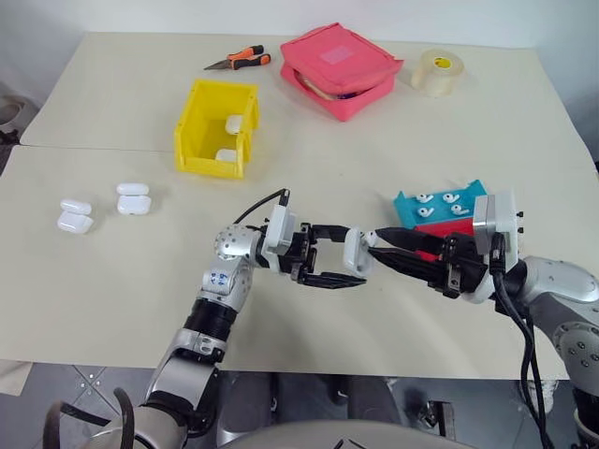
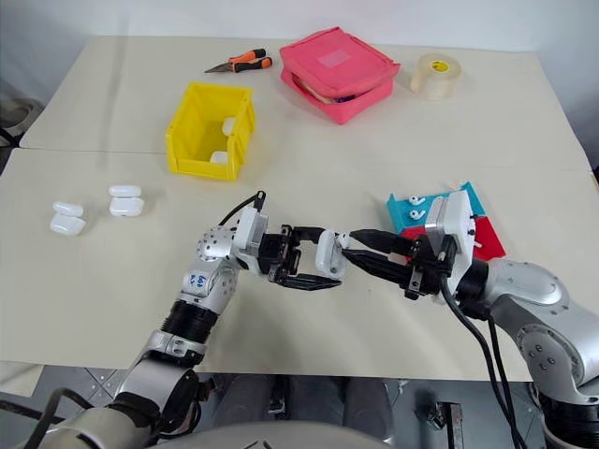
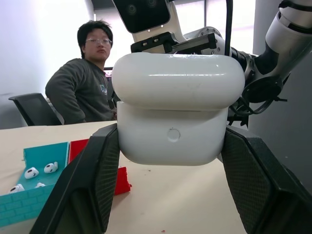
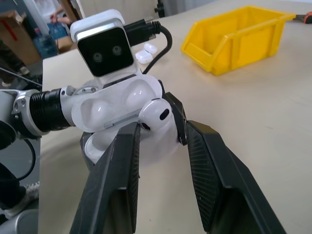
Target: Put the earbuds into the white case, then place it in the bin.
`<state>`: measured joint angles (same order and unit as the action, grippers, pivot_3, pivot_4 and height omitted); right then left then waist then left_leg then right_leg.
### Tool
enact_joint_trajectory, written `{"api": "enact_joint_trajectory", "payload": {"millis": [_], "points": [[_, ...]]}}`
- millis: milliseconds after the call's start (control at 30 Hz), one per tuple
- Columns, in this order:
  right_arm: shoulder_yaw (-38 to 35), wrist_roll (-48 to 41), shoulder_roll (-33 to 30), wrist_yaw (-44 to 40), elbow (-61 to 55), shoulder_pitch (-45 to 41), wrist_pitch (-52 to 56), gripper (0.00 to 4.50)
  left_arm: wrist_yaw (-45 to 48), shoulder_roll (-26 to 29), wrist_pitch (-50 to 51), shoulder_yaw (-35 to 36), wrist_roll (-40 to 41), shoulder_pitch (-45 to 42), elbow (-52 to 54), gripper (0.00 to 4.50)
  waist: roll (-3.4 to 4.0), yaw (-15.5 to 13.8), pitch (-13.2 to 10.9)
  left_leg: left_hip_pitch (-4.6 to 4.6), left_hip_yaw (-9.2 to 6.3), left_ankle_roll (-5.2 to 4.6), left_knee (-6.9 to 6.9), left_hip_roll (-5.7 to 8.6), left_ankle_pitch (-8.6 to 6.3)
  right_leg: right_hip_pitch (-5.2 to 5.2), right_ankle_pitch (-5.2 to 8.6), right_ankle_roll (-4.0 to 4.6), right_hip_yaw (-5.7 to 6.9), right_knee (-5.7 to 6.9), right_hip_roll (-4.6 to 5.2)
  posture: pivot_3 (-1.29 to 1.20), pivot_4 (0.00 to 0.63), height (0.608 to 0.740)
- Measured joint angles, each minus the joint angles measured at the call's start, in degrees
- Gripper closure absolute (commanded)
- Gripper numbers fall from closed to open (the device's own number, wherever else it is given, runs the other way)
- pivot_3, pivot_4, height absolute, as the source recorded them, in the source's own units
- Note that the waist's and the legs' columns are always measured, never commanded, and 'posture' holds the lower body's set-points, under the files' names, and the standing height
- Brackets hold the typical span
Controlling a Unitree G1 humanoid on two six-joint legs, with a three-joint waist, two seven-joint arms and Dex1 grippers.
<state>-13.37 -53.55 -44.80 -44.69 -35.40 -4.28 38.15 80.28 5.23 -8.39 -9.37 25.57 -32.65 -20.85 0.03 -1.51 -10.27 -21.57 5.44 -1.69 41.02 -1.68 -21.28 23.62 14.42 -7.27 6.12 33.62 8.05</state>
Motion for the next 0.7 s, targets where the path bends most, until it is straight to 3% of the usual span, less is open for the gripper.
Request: {"api": "enact_joint_trajectory", "payload": {"millis": [433,700], "points": [[-1.98,-1.51,-2.27,0.79,-0.74,-0.11,1.49,3.00,-0.21,-0.29,-3.10,1.45,-0.23,-2.82,-5.02,1.74,-0.01,0.05,-0.01,-0.03,0.01,-0.01,-0.01,0.02,-0.01,0.01,-0.02,-0.03,0.01,-0.05,-0.02,0.00,0.150,0.740],[-2.50,10.58,-9.12,0.01,9.23,-4.25,-0.94,3.00,-2.93,1.19,-4.87,3.76,-1.36,-3.01,-7.25,1.74,-0.02,0.12,-0.01,-0.04,0.05,-0.01,-0.02,0.06,-0.01,0.02,-0.03,-0.05,0.01,-0.07,-0.05,0.00,0.150,0.740]]}}
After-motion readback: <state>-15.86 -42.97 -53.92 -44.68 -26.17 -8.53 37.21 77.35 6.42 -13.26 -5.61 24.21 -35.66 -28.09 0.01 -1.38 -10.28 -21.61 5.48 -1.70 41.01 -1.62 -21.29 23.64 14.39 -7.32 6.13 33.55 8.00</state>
